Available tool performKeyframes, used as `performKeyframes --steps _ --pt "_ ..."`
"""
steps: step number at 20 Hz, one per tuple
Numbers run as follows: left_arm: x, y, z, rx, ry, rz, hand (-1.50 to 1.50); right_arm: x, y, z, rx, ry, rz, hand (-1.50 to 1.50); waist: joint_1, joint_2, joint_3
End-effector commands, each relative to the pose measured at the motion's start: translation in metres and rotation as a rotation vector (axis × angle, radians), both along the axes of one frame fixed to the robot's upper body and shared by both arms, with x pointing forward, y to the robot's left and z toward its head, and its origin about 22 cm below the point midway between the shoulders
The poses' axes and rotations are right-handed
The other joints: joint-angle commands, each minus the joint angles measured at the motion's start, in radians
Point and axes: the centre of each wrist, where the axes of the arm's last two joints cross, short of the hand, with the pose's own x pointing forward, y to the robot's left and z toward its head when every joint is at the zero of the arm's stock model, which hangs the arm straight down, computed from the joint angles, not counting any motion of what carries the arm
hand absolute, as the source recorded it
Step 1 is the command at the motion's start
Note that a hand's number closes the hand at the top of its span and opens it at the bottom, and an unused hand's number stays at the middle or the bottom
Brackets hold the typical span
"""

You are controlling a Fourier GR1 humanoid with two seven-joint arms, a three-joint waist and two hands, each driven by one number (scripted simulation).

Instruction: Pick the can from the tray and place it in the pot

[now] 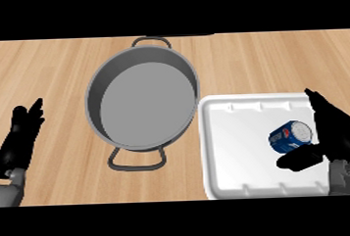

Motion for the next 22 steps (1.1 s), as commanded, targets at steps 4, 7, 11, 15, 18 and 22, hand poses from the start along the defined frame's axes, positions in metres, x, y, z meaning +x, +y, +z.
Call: performKeyframes --steps 4,7,11,15,18,22 --pt "0.004 -0.004 0.004 -0.015 0.0 0.001 0.0 0.009 0.009 -0.015 -0.02 0.16 -0.13 -1.5 -0.002 0.001 0.0" --pt "-0.003 0.005 0.014 -0.01 0.011 0.001 0.0 0.008 0.001 -0.023 -0.004 0.159 -0.137 -1.5 0.001 -0.001 0.001" --pt "0.001 0.008 -0.005 -0.013 0.004 -0.006 0.0 0.017 -0.004 -0.038 0.028 0.167 -0.136 -1.5 -0.003 0.001 0.0" --pt "-0.005 -0.003 -0.009 -0.016 -0.003 0.005 0.0 0.02 -0.001 -0.03 0.029 0.157 -0.158 -1.5 -0.001 0.0 0.0" --pt "0.008 0.009 0.009 -0.002 0.007 -0.012 0.0 0.021 -0.013 -0.034 0.026 0.16 -0.142 -1.5 -0.004 0.0 0.001" --pt "-0.004 -0.003 0.001 -0.004 -0.005 -0.004 0.0 0.021 -0.015 -0.058 0.039 0.169 -0.149 -1.5 0.001 0.0 0.001"
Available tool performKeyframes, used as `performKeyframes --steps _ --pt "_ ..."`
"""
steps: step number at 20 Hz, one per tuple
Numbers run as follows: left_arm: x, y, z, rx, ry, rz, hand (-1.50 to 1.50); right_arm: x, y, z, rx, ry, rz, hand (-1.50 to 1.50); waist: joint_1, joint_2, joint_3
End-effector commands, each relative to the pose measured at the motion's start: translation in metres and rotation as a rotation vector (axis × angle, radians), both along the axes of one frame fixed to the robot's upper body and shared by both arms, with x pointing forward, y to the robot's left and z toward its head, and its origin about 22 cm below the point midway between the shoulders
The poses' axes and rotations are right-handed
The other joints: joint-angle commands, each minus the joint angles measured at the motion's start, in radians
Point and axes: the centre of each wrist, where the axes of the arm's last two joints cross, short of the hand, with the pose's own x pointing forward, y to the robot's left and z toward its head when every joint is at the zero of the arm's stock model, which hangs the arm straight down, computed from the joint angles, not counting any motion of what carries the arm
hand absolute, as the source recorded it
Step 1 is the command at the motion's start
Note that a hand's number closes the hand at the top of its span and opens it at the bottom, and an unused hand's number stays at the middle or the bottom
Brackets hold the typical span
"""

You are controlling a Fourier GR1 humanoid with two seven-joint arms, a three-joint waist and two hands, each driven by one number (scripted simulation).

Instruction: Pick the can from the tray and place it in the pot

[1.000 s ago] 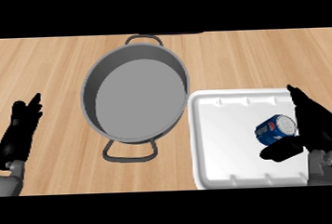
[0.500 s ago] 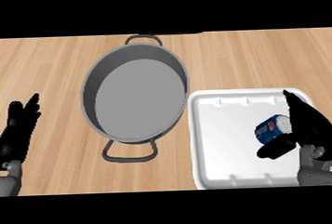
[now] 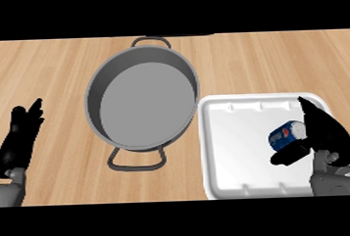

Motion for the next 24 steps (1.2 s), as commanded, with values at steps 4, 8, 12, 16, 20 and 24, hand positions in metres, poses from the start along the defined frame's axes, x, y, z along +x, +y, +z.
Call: performKeyframes --steps 4,8,12,16,20,24 --pt "-0.016 -0.007 -0.007 0.004 0.001 0.001 0.0 0.005 0.001 -0.023 0.026 0.06 -0.037 1.5 0.003 0.0 0.0" --pt "0.006 -0.01 0.004 0.015 -0.001 0.013 0.0 -0.014 -0.002 -0.017 -0.095 -0.037 0.002 1.5 -0.005 -0.001 0.0" --pt "0.005 -0.008 -0.017 0.002 0.009 -0.002 0.0 0.011 0.003 -0.008 -0.188 -0.051 0.03 1.5 -0.001 0.001 0.0" --pt "-0.001 0.005 0.007 0.01 -0.004 -0.001 0.0 0.007 0.001 -0.009 -0.216 -0.11 0.042 1.5 0.001 0.0 0.0" --pt "-0.002 0.009 0.009 0.001 -0.002 0.001 0.0 -0.008 0.002 0.011 -0.292 -0.16 0.006 1.5 -0.002 -0.001 0.0" --pt "-0.001 0.0 0.01 0.004 -0.009 -0.011 0.0 0.01 -0.015 0.02 -0.324 -0.195 0.318 1.5 0.008 0.002 0.001"
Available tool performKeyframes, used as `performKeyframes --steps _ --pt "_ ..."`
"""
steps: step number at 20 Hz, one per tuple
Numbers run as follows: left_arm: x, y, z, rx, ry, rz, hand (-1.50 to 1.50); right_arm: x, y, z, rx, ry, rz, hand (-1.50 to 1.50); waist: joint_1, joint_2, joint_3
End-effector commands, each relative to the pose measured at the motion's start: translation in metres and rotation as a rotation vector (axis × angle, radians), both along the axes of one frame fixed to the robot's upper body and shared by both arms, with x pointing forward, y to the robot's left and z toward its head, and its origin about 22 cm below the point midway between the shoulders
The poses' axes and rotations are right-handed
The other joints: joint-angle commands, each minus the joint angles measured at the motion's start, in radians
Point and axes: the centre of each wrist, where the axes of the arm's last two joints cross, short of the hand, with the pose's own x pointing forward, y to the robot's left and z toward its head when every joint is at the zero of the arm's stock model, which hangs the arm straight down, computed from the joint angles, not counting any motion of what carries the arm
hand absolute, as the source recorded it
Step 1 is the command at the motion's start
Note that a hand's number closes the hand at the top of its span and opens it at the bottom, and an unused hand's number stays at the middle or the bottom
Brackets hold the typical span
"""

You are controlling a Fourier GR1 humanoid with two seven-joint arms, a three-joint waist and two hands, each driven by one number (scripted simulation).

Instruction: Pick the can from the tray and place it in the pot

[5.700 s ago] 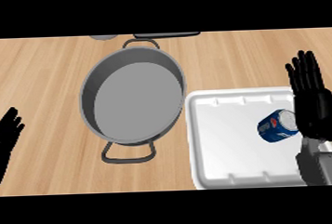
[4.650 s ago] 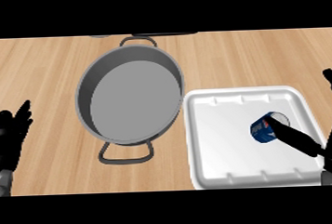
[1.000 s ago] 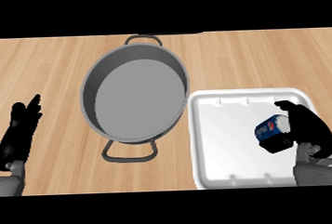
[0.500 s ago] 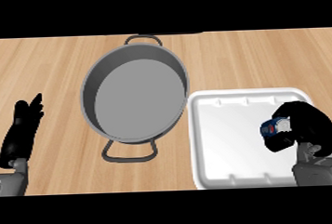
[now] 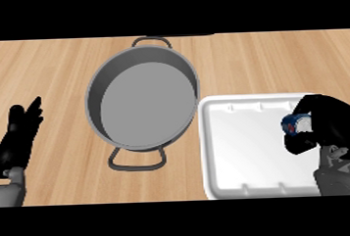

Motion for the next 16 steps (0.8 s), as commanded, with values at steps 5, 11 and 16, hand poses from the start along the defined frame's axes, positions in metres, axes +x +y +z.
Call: performKeyframes --steps 5,11,16 --pt "0.003 -0.003 0.003 0.003 0.008 -0.017 0.0 0.006 -0.012 -0.01 -0.081 -0.044 0.527 1.5 0.008 0.002 0.002" --pt "0.005 0.011 0.006 -0.005 -0.003 0.002 0.0 0.005 -0.008 0.055 0.039 -0.435 0.604 1.5 -0.004 -0.003 0.001" --pt "-0.008 0.002 -0.014 0.016 0.017 0.008 0.0 -0.009 0.003 0.099 0.223 -0.711 0.71 1.5 -0.003 -0.005 0.0"
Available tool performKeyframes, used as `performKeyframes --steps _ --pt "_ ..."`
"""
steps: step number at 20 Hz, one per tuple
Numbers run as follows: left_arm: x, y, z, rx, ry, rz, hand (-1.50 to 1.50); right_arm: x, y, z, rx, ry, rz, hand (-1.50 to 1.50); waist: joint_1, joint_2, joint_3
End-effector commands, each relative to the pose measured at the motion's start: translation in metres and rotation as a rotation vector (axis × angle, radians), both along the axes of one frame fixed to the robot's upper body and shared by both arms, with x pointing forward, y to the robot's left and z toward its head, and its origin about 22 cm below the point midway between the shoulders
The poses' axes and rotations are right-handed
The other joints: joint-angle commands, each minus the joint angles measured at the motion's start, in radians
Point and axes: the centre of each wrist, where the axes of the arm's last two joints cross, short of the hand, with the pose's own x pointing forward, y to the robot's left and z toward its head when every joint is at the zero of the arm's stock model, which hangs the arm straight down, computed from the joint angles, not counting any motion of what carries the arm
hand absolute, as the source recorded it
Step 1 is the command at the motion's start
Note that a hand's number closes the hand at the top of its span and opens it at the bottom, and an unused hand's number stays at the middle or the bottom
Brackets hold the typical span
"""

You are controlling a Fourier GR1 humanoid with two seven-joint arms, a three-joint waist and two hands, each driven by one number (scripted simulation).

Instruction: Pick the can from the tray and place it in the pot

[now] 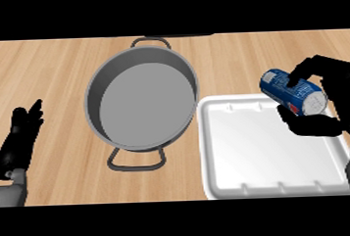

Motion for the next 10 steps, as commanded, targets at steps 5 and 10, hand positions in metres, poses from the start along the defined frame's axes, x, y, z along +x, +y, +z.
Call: performKeyframes --steps 5,10 --pt "0.002 -0.003 0.013 0.012 0.01 -0.009 0.0 -0.026 0.036 0.073 0.121 -0.233 0.139 1.5 0.006 0.0 -0.001" --pt "0.016 -0.012 0.009 0.002 0.001 -0.005 0.0 -0.029 0.082 0.117 0.092 -0.15 0.21 1.5 0.005 0.001 -0.002"
